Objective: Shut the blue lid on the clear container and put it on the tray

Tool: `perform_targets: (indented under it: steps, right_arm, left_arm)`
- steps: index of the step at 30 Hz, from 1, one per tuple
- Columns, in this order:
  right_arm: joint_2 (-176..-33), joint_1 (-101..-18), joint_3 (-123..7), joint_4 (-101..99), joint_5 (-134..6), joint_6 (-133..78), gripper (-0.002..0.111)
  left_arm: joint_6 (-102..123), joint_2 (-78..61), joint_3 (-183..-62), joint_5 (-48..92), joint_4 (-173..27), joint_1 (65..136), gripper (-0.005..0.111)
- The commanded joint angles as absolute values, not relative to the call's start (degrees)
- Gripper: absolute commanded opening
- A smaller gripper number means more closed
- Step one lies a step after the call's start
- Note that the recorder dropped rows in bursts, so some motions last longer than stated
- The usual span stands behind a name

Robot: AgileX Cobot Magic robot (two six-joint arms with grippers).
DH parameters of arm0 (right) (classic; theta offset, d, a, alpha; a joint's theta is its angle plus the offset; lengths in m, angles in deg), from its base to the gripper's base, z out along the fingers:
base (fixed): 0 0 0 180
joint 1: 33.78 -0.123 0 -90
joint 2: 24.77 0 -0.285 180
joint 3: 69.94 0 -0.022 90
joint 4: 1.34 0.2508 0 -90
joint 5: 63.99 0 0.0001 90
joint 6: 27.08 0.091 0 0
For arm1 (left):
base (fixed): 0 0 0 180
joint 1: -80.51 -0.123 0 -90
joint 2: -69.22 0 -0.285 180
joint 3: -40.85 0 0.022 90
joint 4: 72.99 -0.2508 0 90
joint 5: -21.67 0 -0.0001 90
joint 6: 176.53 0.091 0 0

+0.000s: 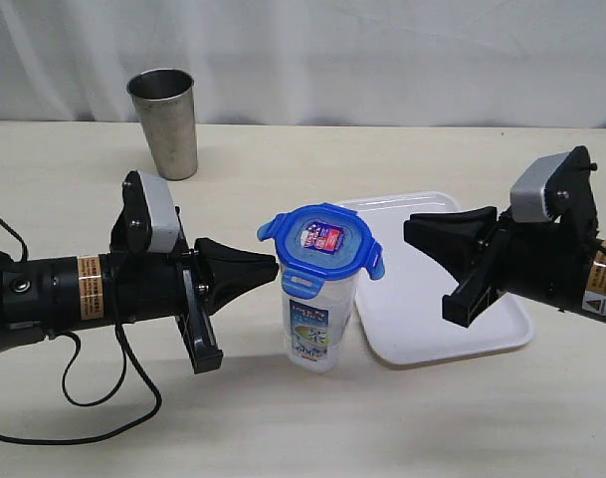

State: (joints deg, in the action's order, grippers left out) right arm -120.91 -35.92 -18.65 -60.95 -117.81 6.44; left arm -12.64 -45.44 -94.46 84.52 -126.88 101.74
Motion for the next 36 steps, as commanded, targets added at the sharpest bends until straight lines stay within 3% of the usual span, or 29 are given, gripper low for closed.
perform_targets:
  steps: [1, 36]
  right_arm:
    - [-120.93, -35.92, -18.8, -64.69, -119.6, 6.77, 0.004]
    - [-128.93, -35.92, -18.8, -65.45, -128.45, 1.17, 0.004]
  left_arm:
    - [-13.19, -45.57, -94.73, 84.34, -126.72, 101.91, 0.0]
    - [-14.9, -45.57, -94.73, 84.57, -127.83, 101.91, 0.0]
